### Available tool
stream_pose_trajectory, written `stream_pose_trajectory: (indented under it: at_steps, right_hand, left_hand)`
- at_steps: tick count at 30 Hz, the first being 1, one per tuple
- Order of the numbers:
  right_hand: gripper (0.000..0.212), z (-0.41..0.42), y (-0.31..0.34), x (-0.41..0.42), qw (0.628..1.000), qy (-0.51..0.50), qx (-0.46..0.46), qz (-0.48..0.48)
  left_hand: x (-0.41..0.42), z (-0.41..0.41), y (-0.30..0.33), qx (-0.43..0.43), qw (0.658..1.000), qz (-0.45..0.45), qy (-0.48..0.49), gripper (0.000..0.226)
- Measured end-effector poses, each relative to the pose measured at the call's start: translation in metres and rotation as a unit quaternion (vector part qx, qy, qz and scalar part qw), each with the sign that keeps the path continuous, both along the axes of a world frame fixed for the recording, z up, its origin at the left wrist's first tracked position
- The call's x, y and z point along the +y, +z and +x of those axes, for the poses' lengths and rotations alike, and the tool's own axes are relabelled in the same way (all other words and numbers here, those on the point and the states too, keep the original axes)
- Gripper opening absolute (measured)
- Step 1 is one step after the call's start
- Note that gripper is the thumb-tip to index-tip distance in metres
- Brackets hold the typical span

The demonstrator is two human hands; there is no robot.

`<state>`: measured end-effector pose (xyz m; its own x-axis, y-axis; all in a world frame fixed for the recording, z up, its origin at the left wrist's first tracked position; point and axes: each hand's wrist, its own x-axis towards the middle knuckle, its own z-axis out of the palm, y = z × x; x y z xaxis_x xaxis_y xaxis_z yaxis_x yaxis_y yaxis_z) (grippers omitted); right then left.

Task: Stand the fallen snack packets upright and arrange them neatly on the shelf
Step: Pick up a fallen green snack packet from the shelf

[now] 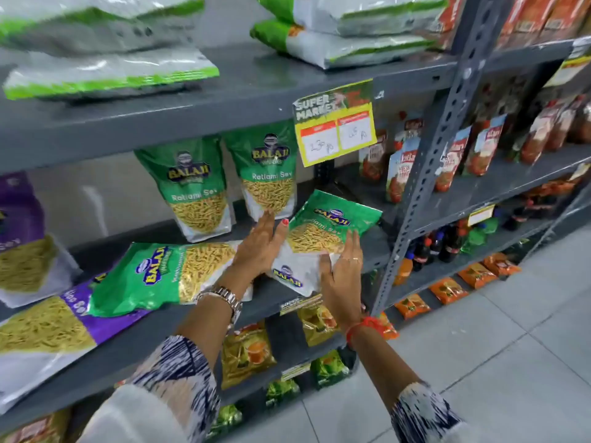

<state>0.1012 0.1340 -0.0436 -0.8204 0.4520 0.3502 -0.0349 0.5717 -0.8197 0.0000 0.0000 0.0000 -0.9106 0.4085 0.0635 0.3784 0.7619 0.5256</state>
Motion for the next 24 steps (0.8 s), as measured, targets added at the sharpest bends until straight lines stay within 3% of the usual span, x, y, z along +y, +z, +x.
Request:
stream_pose_trajectory:
  at_steps: [2,5,7,10,11,14,18,21,24]
  right_hand:
    - [0.058,-0.012,-0.003,0.009,0.99,-0.052,0.009,-0.133]
    - [0.046,-0.03,-0.016,0.024,0.948,-0.118,-0.058,-0.289]
    - [0.032,-0.038,-0.025,0.033,0.935,-0.117,-0.09,-0.322]
    - [0.036,-0.043,-0.03,0.038,0.898,-0.117,-0.122,-0.406]
    - [0.036,-0.046,-0.031,0.04,0.89,-0.124,-0.122,-0.422]
    - [0.029,-0.05,-0.029,0.047,0.881,-0.145,-0.117,-0.434]
    - [0.03,-0.039,-0.026,0.053,0.876,-0.151,-0.114,-0.444]
    - [0.017,-0.023,-0.024,0.056,0.87,-0.13,-0.091,-0.467]
    - [0.027,-0.003,-0.02,0.059,0.891,-0.13,-0.067,-0.43]
  left_hand:
    - [0.017,-0.02,-0.004,-0.066,0.997,-0.007,0.043,0.059]
    - [0.039,-0.047,-0.009,-0.168,0.979,0.066,0.097,0.046]
    - [0.05,-0.062,-0.018,-0.198,0.97,0.104,0.09,0.036]
    - [0.05,-0.078,-0.025,-0.236,0.951,0.146,0.133,0.019]
    - [0.049,-0.08,-0.025,-0.253,0.94,0.172,0.152,0.006]
    - [0.049,-0.079,-0.022,-0.264,0.914,0.228,0.207,0.016]
    - [0.049,-0.063,-0.024,-0.245,0.909,0.233,0.245,0.038]
    - [0.045,-0.039,-0.025,-0.244,0.889,0.297,0.25,0.015]
    - [0.035,-0.003,-0.029,-0.257,0.865,0.333,0.273,0.026]
